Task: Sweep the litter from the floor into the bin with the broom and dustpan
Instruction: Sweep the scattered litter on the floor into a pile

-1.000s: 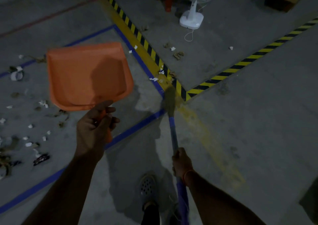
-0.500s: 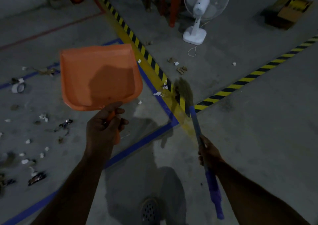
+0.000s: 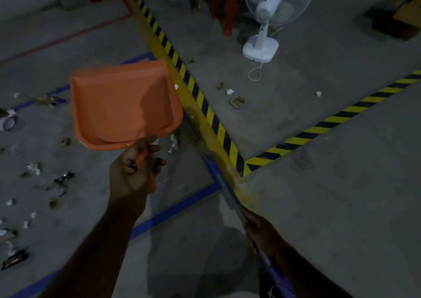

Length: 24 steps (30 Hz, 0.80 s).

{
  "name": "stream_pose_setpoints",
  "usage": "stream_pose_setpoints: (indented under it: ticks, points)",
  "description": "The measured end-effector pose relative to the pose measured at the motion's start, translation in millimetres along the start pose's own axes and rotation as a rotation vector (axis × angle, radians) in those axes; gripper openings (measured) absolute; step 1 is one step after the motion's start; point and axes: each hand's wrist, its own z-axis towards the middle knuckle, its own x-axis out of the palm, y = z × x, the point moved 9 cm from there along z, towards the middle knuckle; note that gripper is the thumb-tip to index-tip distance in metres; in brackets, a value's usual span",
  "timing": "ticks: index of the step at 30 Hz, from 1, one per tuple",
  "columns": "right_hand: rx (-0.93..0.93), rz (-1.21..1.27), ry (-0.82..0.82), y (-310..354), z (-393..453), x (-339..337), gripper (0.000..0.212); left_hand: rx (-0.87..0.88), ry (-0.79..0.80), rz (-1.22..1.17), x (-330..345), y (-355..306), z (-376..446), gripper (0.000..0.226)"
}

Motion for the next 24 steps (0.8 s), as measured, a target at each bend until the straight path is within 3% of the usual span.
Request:
stream_pose_setpoints:
  ticks: [6, 13, 24]
  points:
    - [0.005, 0.059, -0.08, 4, 13, -142, 0.056, 0.014, -0.025, -0.057, 108, -14, 32, 0.035]
    - [0.112, 0.231, -0.377, -24, 23, -333, 0.05, 0.039, 0.084, -0.079, 238, -29, 70, 0.029]
    - [0.224, 0.349, -0.631, -48, 50, -468, 0.056, 0.049, 0.273, -0.056, 368, -38, 120, 0.035]
